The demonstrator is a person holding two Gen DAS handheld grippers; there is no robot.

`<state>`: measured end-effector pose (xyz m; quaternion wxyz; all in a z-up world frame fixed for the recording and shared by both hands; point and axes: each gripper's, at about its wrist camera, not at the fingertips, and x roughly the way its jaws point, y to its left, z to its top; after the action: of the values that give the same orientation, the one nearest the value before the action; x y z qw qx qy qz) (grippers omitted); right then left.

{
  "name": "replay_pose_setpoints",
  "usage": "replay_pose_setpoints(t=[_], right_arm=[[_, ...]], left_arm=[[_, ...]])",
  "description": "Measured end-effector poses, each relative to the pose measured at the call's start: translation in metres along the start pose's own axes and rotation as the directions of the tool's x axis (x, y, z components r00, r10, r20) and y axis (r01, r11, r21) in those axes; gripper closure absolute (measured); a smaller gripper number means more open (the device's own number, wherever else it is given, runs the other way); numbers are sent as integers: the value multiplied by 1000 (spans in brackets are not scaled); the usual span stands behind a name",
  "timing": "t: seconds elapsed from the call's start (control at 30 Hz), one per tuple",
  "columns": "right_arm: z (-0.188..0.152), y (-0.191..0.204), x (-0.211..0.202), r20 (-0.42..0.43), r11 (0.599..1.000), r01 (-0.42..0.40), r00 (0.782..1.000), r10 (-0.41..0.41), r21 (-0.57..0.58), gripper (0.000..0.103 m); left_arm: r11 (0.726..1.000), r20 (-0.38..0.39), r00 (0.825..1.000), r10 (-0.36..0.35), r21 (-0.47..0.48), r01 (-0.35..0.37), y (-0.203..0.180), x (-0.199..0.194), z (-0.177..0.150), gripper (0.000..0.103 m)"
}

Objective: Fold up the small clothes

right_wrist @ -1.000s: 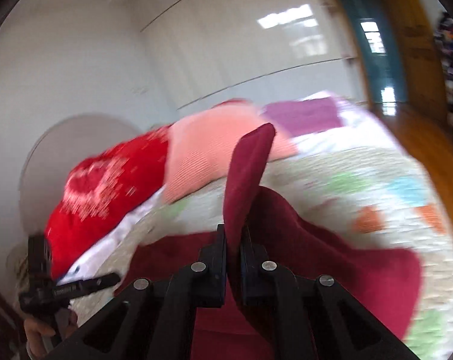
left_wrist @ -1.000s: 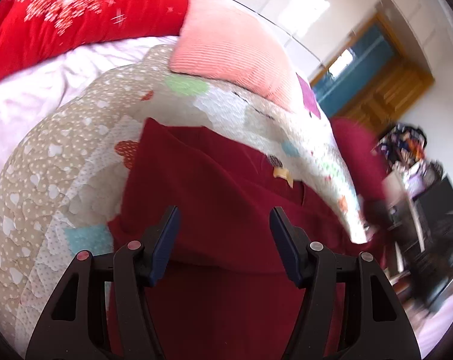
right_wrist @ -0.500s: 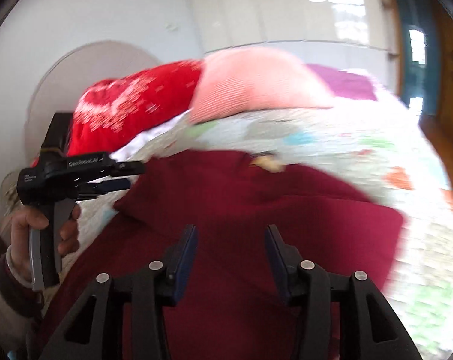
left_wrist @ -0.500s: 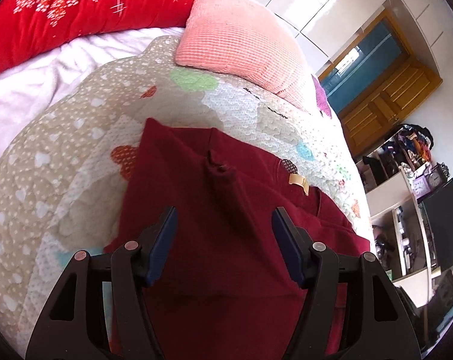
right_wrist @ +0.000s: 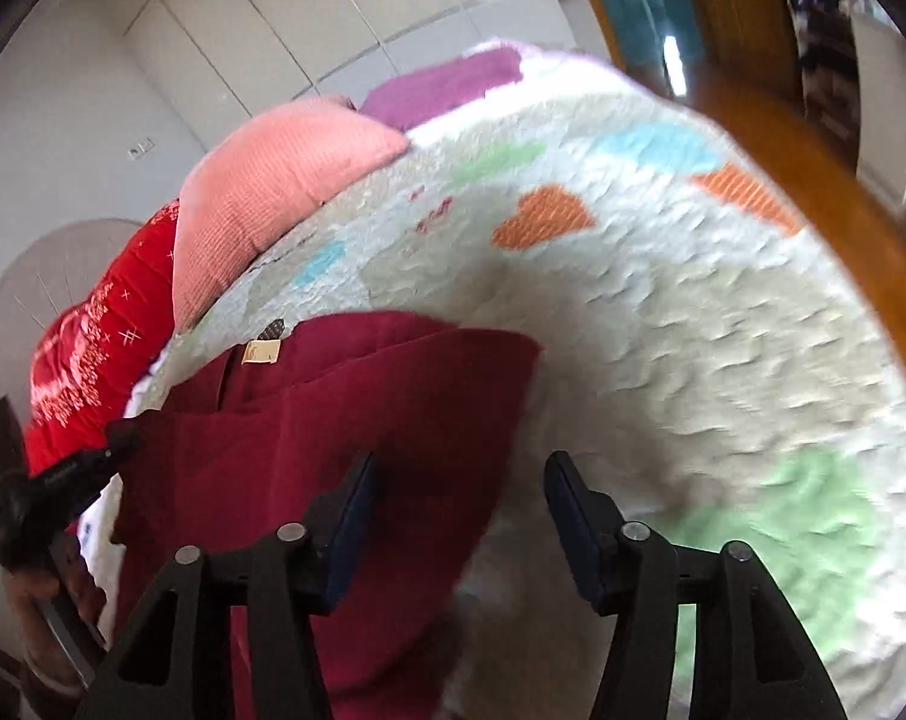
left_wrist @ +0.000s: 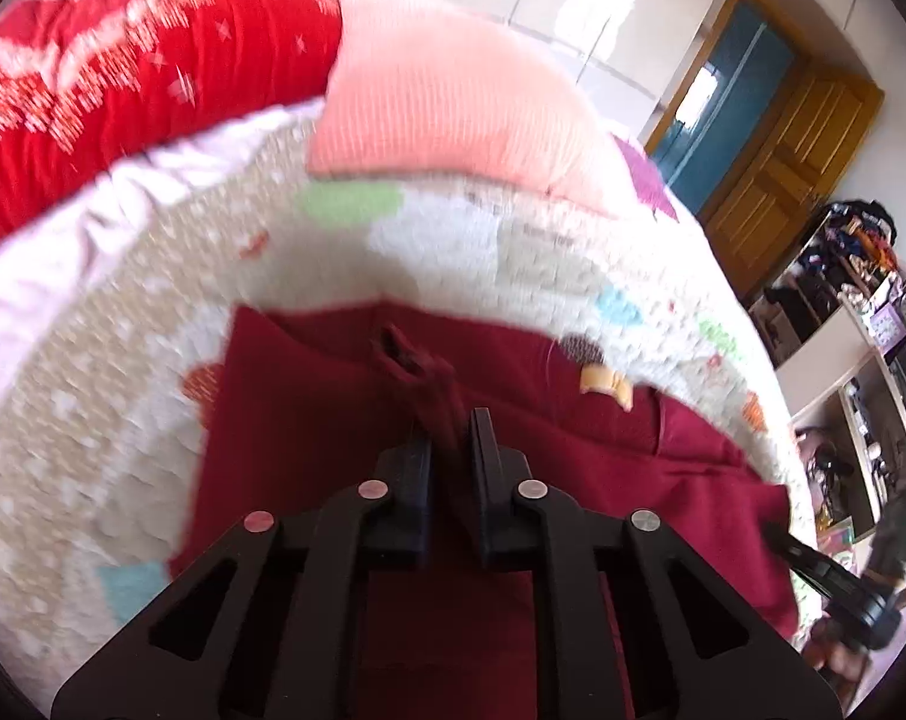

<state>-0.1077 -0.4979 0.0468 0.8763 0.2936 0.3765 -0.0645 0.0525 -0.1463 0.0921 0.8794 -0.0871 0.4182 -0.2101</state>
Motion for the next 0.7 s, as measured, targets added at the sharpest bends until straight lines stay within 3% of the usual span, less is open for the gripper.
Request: replay_pose_setpoints(t=[0.03,0.1,0.17,0.23,0.33,0.43,0.5,0.57,0.63,0.7], right_arm=[[4,-1,3,1,1000,-4,1000,4,5,86],[7,13,-3,50,999,14,999,-12,-39,91],[8,31,-13,113,989,61,993,-46,-133,91],[9,41,-9,132,975,117,987,-93,-191,91],[9,36,10,54,952,213,977,-206,-221,89],[-1,37,-24,114,954,225,972,-206,-200,84],[-16,50,-44,140,948,185,978,-152,-258,84],[-39,71,-44,83,916,132,991,-109,-378,84],[-66,80,-30,40,866,181,982,-184,-466,84],[-83,75,-20,58,822,251,964,-258,-512,85]], left_arm=[[1000,21,1000,-11,-1,11,2,-8,2,93],[1000,71,997,-9,5,8,10,-24,1,93],[1000,83,996,17,-1,-17,18,-25,-6,93],[999,25,998,51,2,-51,24,-8,-18,93],[997,-44,997,70,-27,-71,37,12,-34,93],[998,-35,999,37,-48,-38,44,9,-38,93],[998,-38,999,32,-52,-34,44,8,-39,93],[998,-38,999,34,-49,-35,44,6,-40,93],[998,-44,999,28,-48,-30,43,1,-41,92],[999,-54,998,24,-41,-26,43,-5,-43,92]])
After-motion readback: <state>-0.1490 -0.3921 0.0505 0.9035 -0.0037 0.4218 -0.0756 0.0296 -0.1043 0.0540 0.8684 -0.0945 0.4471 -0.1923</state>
